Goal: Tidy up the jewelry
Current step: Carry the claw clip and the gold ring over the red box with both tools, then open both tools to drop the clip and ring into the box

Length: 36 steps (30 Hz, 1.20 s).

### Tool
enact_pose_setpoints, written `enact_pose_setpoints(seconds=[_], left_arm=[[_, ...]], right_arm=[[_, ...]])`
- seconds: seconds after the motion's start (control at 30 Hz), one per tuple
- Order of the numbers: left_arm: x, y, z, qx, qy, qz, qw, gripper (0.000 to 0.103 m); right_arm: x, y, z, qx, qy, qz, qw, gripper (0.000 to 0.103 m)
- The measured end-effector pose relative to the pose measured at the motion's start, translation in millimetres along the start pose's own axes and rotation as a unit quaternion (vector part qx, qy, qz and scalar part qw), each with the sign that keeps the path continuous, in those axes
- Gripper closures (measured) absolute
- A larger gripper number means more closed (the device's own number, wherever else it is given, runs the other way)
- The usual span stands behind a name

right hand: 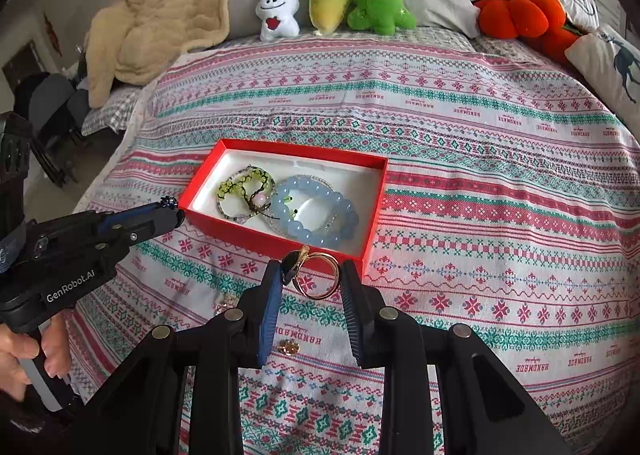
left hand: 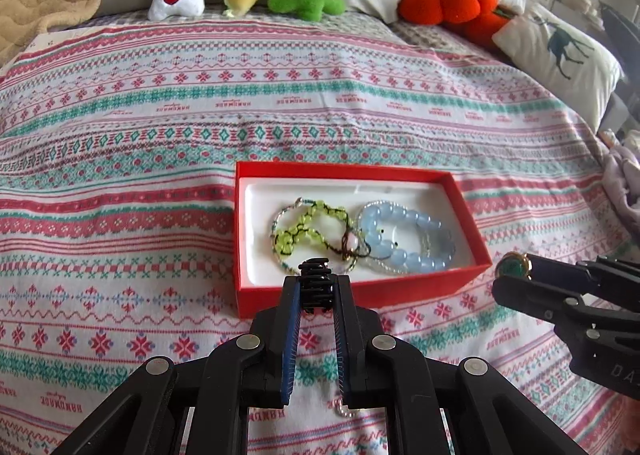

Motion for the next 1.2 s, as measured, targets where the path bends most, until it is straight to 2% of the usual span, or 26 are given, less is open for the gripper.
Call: enact_pose_setpoints(seconds=[0.2,0.63,0.77,1.2], left_arm=[[1.2,8.5,-23.0,-0.003,-0.016,0.012,0.9998,0.092],[-2.9,15.2,-43.9,-0.005,-0.001,0.017,0.9998,0.09],[-3.9,16.4,-41.9,-0.001,0.007,0.013,0.9999,0.07],[-7.1,10.2,-24.2,0.002,0.018,0.01,0.9998,0.056]], right_arm=[[3.9,12.7,-17.1,0.013,0.012,-0.014,1.0,0.072],[13.3,22.3,-41.6,0.003,0.021,-0.039,0.999,0.072],[14.7,22.7,-43.0,0.002,0.021,-0.039,0.999,0.072],[13.3,26.2,-48.4,-0.002,0.025,-0.034,0.999,0.071]])
Point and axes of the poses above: each gripper's, at about its wrist camera, not at the fingertips, and z roughly against the way its jaws point, x to its right, y to its top, the point moved 6 cm from there along -z, roughly the way its jaws point, and after that the axes turned 2 degrees about z, right-handed, at the moved point
